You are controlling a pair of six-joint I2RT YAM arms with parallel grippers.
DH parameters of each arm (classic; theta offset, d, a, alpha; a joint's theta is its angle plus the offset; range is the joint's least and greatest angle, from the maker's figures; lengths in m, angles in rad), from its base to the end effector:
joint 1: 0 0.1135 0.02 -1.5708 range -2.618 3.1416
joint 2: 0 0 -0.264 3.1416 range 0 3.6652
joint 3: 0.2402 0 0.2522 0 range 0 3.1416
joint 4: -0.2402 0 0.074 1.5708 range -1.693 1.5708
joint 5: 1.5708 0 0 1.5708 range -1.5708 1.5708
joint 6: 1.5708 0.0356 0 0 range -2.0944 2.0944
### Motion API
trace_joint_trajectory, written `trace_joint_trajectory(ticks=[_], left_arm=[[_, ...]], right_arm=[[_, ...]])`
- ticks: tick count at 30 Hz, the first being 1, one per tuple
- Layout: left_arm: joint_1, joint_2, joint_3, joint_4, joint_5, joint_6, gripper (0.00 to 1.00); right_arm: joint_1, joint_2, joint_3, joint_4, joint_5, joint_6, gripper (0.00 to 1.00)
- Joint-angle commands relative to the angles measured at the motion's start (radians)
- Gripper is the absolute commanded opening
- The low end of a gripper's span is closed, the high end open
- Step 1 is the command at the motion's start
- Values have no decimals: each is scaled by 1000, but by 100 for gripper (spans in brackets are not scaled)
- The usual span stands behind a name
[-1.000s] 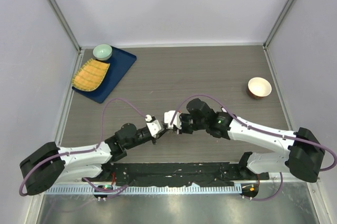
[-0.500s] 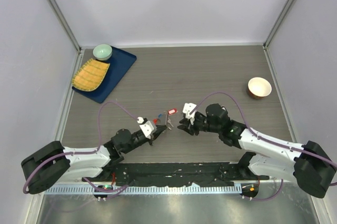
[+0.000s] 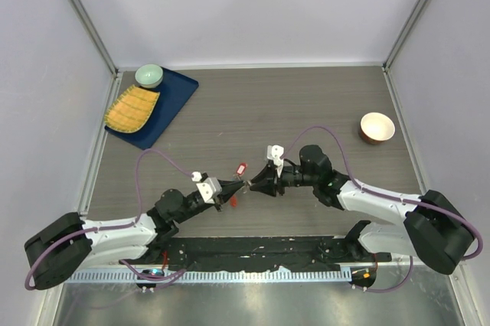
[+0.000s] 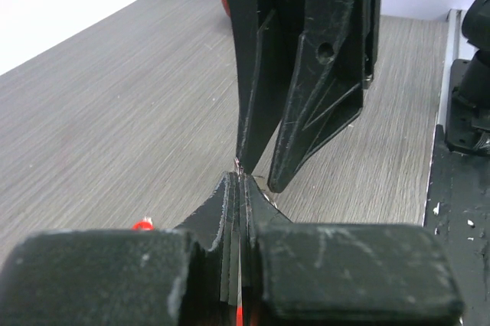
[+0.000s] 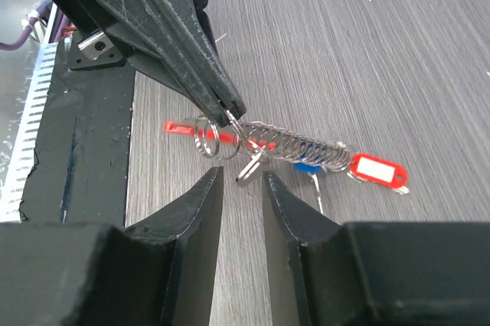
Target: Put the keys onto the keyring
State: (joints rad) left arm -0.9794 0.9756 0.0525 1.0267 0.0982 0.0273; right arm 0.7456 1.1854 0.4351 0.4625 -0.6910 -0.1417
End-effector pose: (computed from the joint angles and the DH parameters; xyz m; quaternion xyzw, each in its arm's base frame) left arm 0.0955 -0.1484 0.1843 0.3545 0.5682 -0.3692 0.6443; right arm 0.1595 0.1782 0.2062 -0.5066 0.5939 0.4265 0.4569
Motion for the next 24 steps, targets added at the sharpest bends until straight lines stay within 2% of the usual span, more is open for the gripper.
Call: trace_joint_trajectory(ticks=[1,7,10,18,24], left_arm=[[4,-48,9,38,43,17,0],[4,-83,23,-22,63,39,0],[4,-86,24,-30,66,46,0],[2,-78,27,-19,66,52,0],[4,-86,29,-16,58,57,0]], right_arm=[[-11,8,65,64,-58,-7,33],[-26,6,83,56,-97,-7,33],[-35,9,96,42,-122,-9,29],[-41,45,123,-10,-200,-12,13],[-37,56,128,-48,-225,-19,12]])
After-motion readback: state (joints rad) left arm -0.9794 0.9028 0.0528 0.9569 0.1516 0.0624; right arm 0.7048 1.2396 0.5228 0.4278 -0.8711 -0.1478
